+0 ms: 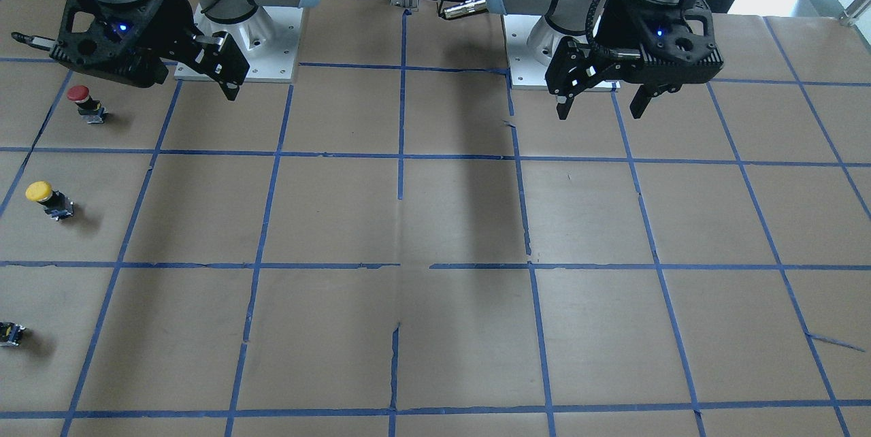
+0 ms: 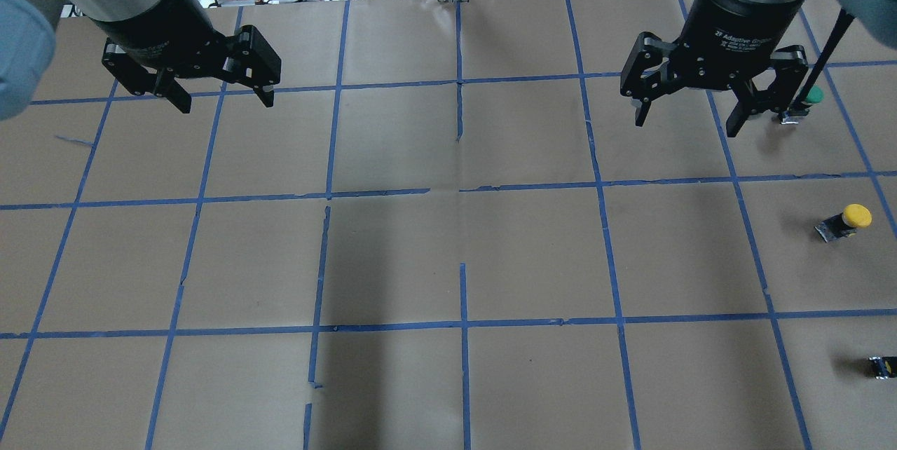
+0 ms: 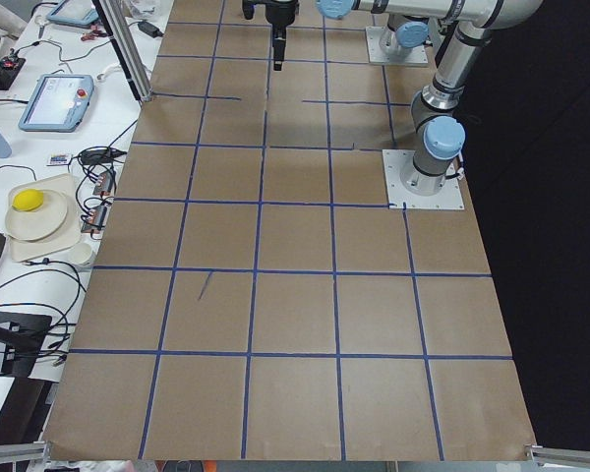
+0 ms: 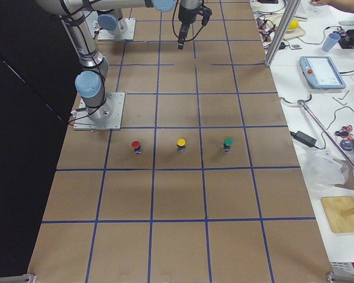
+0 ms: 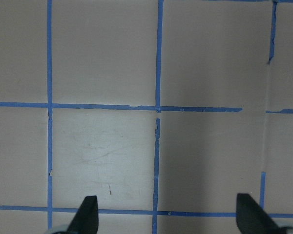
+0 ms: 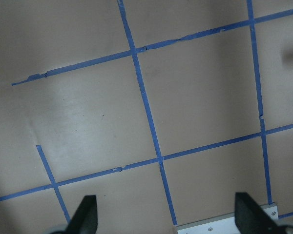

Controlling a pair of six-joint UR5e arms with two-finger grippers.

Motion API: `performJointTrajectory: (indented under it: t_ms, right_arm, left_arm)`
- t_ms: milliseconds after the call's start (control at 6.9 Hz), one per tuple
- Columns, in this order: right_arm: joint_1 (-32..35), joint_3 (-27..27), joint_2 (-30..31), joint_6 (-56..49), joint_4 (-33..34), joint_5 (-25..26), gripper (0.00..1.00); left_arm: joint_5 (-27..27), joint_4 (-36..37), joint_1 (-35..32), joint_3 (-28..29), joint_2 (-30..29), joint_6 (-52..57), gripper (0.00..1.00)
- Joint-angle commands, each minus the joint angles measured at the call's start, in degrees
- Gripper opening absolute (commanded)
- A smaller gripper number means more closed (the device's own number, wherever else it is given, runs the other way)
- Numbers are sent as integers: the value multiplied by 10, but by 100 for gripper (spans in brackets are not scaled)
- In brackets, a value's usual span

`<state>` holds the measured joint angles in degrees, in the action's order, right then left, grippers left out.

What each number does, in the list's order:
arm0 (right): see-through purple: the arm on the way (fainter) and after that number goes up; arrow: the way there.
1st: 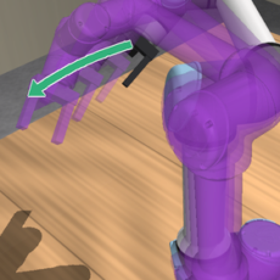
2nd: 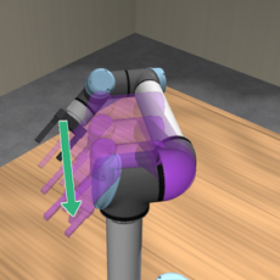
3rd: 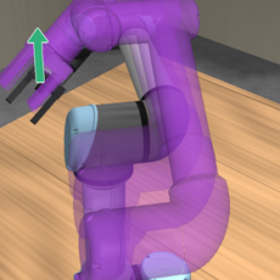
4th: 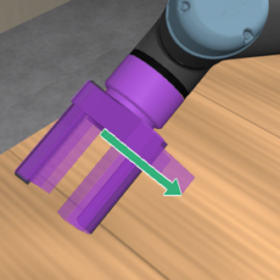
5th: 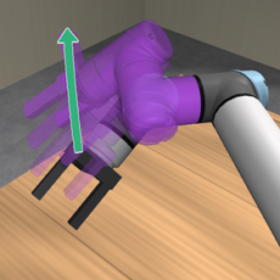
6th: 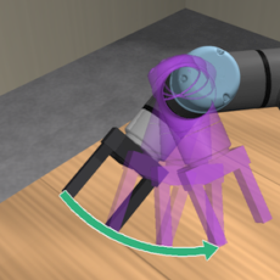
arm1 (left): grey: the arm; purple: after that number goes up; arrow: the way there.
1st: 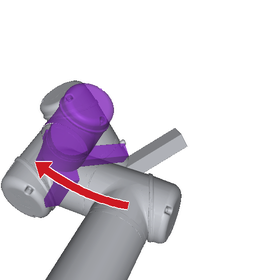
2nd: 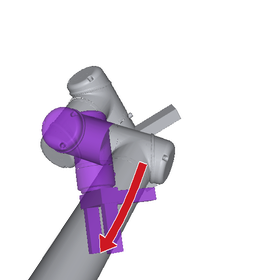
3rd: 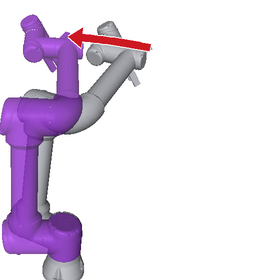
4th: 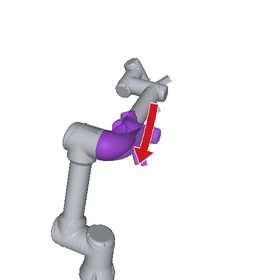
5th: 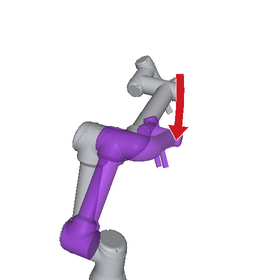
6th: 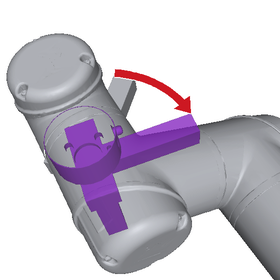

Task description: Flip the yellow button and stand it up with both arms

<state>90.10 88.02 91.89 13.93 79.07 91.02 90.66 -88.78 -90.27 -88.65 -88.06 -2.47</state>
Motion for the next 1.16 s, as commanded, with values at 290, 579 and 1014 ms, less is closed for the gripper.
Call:
performJointTrajectory:
  t_ms: [290,579,1014]
  right_arm:
    - [-2,54,41,-13,7,7,100]
    - [-5,57,49,-17,6,0,100]
    - [-3,61,54,-15,7,1,100]
  left_arm:
    - [-1,1,0,1,0,0,100]
    - [1,1,1,1,-1,1,100]
    - [0,2,1,1,-1,2,100]
